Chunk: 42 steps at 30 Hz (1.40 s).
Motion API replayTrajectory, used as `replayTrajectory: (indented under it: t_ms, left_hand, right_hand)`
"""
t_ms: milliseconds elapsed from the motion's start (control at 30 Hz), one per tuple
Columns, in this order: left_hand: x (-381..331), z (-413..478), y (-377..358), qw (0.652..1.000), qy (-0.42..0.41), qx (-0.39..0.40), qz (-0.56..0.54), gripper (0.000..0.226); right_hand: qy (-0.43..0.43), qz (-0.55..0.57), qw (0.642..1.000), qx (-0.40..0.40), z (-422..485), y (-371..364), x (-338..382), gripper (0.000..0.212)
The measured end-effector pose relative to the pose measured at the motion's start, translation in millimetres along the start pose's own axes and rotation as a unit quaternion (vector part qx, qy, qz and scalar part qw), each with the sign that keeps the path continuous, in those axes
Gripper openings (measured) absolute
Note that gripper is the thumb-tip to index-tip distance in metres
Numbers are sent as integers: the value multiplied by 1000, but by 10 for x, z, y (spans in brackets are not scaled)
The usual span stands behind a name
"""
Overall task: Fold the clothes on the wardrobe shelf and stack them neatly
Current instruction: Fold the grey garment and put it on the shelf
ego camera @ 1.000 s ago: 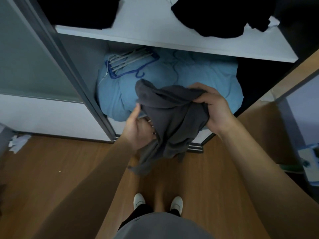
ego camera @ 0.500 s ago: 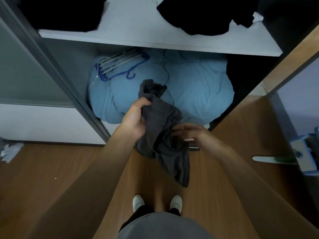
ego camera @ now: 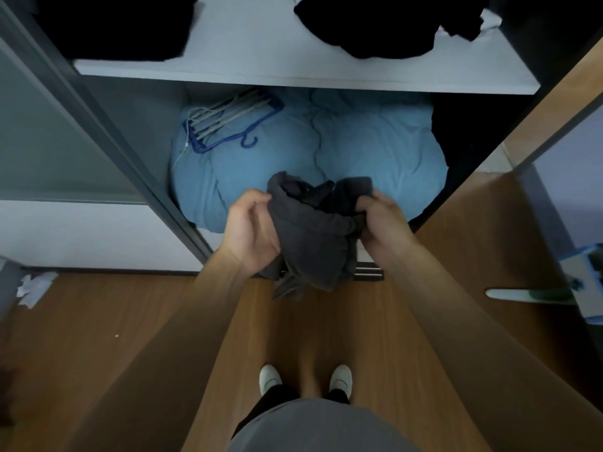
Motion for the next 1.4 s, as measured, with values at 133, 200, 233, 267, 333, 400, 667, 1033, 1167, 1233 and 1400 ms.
replayTrajectory:
  t_ms: [133,200,233,267,333,400,667,1033,1167,1233,1400]
  left_hand:
    - [116,11,265,994,37,-80,67,36]
    - [118,24,394,989,25,-125,79,17]
    - [102,17,446,988,9,-145,55,20]
    - [64,25,501,987,-16,-161,22,28]
    - [-34,31,578,982,-73,-172,-7,45]
    - [-95,22,584,980,-100,-169,29,55]
    - [-246,-21,199,987,-148,-61,-1,63]
    - [-394,-274,-217,988,-151,25,5,52]
    - [-402,-316,-214,988,-149,33,-15,58]
    - [-423,-349,-254,987,-151,54,-22,56]
    - [-489,-336,-233,986,-157,48,14,52]
  right_hand:
    - [44,-91,992,71,-69,-131,291,42]
    - [38,-163,982,83,-105,-135,319,40]
    - [34,-183,979,77,-119,-105,321,35]
    - [29,-196,978,68,-130,-62,312,31]
    - [12,-190,980,61,-123,23,231,30]
    - [-38,-134,987,79,-107,71,23,28]
    - [-299,-218,920,129,-143,159,-1503,58]
    - [-278,-112,954,-16,149,138,-1781,38]
    - [-285,-47,956,-48,188,237,-1780,36]
    - [-285,-54,957,-26,234,240,-1743,28]
    - [-323,-74,943,11,148,215,-1896,4]
Point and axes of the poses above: each hand's wrist, its own z-axis towards the middle knuckle, its own y-axis out of the back of the hand, x = y × z, the point moved 10 cm from there along z, towards the middle knuckle, and after that the axes turned 5 degrees about x, right-handed, at the moved point
